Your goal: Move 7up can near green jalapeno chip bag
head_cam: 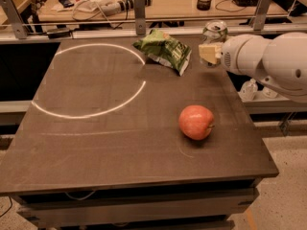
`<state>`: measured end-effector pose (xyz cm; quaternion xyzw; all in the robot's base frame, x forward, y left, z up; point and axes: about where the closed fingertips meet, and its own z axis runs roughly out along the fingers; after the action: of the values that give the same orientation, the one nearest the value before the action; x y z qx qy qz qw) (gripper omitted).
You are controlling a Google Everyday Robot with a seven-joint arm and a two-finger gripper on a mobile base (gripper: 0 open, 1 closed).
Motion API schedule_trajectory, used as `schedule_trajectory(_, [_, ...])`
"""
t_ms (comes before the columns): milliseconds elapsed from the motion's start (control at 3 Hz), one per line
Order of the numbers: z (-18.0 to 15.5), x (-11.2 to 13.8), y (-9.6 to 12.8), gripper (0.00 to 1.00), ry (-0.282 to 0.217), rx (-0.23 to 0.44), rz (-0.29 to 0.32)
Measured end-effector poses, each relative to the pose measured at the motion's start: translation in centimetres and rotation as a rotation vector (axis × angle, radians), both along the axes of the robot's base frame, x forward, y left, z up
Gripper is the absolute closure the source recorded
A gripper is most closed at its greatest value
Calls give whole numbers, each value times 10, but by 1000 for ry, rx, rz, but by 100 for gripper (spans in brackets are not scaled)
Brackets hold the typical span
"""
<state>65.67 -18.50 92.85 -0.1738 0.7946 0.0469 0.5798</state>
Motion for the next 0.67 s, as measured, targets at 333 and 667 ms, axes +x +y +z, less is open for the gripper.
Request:
schedule_trajectory(333, [2,19,16,100,13,1,33])
schedule_trajectory(667, [-2,32,27,100,12,-6,44])
